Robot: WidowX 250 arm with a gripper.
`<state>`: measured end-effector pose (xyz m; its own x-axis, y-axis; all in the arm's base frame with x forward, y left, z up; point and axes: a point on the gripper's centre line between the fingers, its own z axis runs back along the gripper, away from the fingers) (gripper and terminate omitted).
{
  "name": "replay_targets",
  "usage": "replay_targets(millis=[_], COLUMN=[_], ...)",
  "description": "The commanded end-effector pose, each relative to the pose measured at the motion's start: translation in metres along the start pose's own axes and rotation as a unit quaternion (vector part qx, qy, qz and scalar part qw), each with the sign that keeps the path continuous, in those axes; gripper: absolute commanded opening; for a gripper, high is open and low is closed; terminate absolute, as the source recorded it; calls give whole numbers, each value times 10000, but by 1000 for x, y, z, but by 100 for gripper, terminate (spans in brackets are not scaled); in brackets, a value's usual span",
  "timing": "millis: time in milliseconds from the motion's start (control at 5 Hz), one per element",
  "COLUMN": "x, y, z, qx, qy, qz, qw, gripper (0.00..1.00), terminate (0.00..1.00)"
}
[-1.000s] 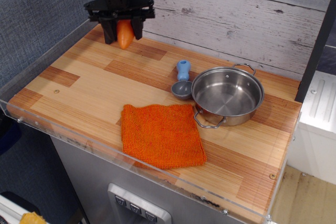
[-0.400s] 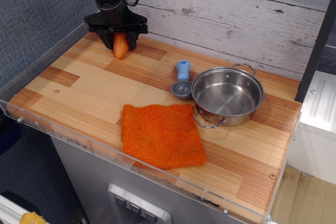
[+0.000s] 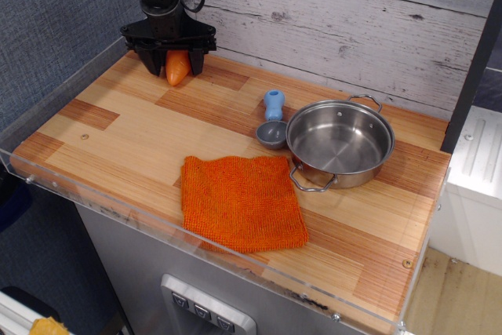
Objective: Move the carrot into the empty back corner.
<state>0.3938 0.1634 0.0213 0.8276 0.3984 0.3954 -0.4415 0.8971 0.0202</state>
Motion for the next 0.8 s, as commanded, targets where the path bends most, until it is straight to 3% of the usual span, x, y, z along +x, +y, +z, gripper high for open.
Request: replay_targets(millis=[0, 600], x=[15, 2], y=[6, 15], z=[24, 90], qx=[-115, -435], qy=[-245, -448], qz=[-3, 195], qw=[9996, 9979], gripper=[100, 100], terminate=[0, 0])
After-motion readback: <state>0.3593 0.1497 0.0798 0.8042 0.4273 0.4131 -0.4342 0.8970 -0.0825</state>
